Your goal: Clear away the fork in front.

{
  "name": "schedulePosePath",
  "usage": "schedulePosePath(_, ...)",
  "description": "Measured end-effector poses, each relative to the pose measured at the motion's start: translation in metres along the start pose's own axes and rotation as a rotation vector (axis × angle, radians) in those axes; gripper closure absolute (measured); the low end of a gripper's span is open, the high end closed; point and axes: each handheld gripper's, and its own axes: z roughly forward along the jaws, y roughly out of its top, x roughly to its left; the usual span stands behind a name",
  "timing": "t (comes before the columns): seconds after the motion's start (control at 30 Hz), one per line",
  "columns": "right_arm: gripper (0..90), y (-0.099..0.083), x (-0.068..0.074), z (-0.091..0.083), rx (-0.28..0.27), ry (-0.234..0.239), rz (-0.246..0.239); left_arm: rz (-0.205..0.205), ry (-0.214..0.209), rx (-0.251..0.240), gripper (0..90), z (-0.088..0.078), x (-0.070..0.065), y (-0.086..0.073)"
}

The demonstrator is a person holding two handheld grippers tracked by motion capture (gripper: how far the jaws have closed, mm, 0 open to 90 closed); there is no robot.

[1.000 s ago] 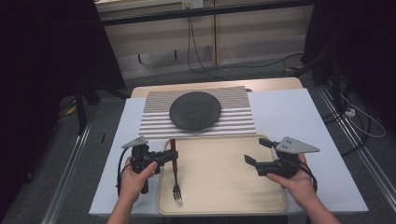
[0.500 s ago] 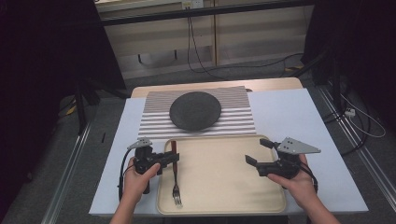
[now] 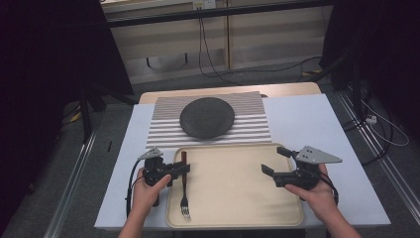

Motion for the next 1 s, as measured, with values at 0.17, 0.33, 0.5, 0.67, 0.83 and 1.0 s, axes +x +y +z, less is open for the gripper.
schedulePosePath(0.17,14.6,0.0,0.001,-0.001,-0.004,-0.001,-0.002,0.007,0.026,0.002,62.9,0.002,0.001,-0.002)
schedulePosePath(0.33,14.4,-0.001,0.001,-0.002,0.0,-0.001,-0.004,0.009,0.038,0.01,60.9,0.003,0.001,-0.004)
schedulePosePath(0.5,14.3,-0.001,-0.001,-0.006,0.0,-0.015,-0.002,0.007,0.062,0.01,59.8,0.003,0.002,-0.006)
schedulePosePath(0.67,14.1,0.0,-0.002,-0.008,0.001,-0.02,-0.002,0.011,0.076,-0.007,55.7,0.001,0.002,-0.005)
schedulePosePath(0.83,14.1,-0.002,-0.003,-0.011,0.03,-0.031,-0.007,0.038,0.083,-0.054,46.8,-0.008,-0.001,-0.002)
schedulePosePath(1.0,13.8,-0.005,-0.003,-0.015,0.039,-0.028,-0.009,0.056,0.096,-0.082,39.8,-0.017,-0.003,0.0)
